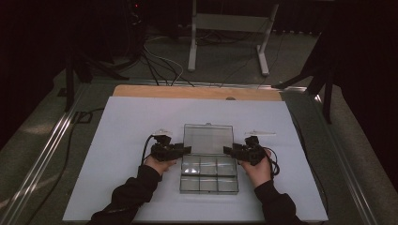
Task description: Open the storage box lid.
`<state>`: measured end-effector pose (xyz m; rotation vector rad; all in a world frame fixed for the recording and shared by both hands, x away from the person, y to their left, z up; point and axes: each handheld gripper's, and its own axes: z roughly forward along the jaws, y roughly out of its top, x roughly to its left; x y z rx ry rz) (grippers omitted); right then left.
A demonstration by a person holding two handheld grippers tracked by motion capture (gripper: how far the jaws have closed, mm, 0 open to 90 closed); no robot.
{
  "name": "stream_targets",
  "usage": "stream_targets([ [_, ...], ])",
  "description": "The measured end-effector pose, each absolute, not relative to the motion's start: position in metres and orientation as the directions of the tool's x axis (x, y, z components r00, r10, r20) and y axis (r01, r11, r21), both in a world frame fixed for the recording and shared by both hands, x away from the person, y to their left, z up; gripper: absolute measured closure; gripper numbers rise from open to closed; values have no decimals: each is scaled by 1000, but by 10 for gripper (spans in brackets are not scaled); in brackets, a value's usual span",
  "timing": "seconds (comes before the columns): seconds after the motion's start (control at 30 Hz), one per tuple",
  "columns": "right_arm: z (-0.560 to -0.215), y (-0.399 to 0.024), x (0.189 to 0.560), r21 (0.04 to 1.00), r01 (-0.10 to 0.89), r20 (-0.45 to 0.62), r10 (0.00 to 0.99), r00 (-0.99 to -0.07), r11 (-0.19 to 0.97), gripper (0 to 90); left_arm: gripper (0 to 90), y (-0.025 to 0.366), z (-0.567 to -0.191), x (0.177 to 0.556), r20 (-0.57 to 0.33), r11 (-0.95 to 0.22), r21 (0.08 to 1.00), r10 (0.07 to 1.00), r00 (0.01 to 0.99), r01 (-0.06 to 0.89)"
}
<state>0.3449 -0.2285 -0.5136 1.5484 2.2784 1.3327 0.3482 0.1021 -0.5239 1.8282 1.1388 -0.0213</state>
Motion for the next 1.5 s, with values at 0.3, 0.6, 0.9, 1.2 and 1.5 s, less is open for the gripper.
stream_targets([
  [0.3, -516, -227, 346, 673, 733, 382, 801, -460, 101, 366, 385, 102, -525, 348, -417, -125, 708, 720, 554, 695],
  [0.6, -508, -225, 342, 710, 695, 360, 793, -492, 108, 285, 273, 106, -515, 347, -397, -127, 732, 718, 571, 669],
  [0.9, -495, -226, 335, 756, 643, 359, 743, -565, 123, 179, 159, 109, -502, 341, -373, -145, 777, 678, 634, 612],
  [1.2, -483, -227, 328, 787, 604, 358, 705, -612, 125, 93, 81, 109, -487, 331, -326, -203, 812, 620, 714, 547],
  [1.5, -474, -232, 322, 799, 583, 354, 670, -652, 145, 25, 7, 107, -482, 323, -262, -279, 825, 583, 770, 492],
])
